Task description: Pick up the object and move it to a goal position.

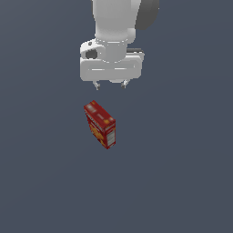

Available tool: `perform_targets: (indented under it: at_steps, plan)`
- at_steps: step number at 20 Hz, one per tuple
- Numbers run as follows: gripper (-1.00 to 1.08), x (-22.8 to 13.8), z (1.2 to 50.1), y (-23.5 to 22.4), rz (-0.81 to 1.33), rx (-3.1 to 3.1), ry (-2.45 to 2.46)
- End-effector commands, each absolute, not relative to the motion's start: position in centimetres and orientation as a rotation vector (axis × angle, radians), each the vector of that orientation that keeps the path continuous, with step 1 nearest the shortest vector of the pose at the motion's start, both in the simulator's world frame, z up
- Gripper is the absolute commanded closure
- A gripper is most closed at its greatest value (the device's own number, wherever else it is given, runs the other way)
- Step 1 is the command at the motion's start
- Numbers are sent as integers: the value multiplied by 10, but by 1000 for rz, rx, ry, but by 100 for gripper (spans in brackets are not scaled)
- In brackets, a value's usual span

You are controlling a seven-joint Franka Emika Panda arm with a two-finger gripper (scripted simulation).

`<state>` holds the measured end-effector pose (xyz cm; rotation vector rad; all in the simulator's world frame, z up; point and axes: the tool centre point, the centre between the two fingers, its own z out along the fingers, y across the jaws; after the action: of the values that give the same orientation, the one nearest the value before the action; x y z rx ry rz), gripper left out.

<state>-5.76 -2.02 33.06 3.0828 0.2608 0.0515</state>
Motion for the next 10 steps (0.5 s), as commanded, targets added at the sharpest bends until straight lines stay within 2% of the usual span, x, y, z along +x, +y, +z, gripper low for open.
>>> perform_targets:
  at_steps: [1, 10]
  plan:
    - [-92, -55, 324, -24, 45, 3080, 326]
    - [-92, -43, 296, -43, 24, 3054, 606]
